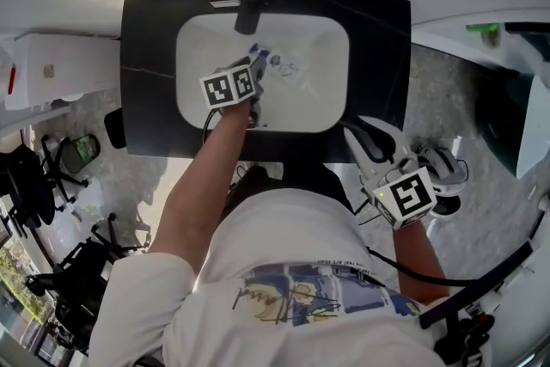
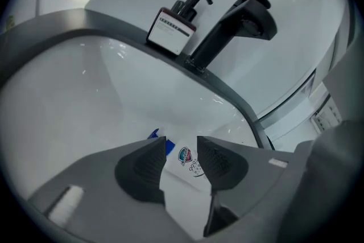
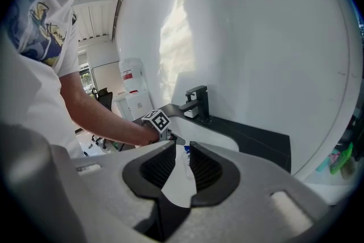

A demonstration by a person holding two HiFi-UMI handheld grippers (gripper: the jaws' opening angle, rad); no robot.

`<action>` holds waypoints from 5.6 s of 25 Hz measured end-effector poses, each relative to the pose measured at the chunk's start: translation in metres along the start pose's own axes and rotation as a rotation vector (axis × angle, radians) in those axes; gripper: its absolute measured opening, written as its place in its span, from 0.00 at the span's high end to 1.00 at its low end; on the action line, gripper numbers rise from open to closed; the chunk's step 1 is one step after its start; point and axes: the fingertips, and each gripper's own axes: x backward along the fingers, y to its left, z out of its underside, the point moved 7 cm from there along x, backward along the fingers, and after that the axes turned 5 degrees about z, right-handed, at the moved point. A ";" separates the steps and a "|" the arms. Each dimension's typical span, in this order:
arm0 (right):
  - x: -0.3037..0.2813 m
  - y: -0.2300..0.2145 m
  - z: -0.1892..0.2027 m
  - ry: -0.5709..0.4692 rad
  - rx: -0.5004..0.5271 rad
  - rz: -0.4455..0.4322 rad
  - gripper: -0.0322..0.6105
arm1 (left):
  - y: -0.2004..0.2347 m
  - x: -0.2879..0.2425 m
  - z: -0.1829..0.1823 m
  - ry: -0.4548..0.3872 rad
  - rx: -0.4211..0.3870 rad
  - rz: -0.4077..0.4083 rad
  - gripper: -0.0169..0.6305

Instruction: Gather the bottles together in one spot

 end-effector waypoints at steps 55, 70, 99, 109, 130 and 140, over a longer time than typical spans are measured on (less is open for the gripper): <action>-0.025 -0.005 0.004 0.028 0.035 -0.046 0.83 | 0.010 0.027 -0.024 -0.229 -0.225 -0.075 0.79; -0.035 0.029 -0.002 -0.005 0.048 -0.066 0.83 | 0.009 0.124 -0.107 -0.274 -0.622 -0.010 0.79; -0.019 0.002 -0.001 0.037 0.035 0.022 0.83 | 0.024 0.105 -0.239 -0.481 -0.700 0.034 0.86; -0.029 0.005 -0.007 0.042 0.050 -0.005 0.83 | 0.026 0.107 -0.232 -0.503 -0.703 0.042 0.75; -0.028 0.028 -0.012 -0.003 0.075 -0.006 0.83 | 0.027 0.142 -0.198 -0.455 -0.746 0.011 0.59; -0.013 0.083 -0.007 -0.067 0.089 0.007 0.84 | 0.007 0.221 -0.125 -0.409 -0.762 0.067 0.70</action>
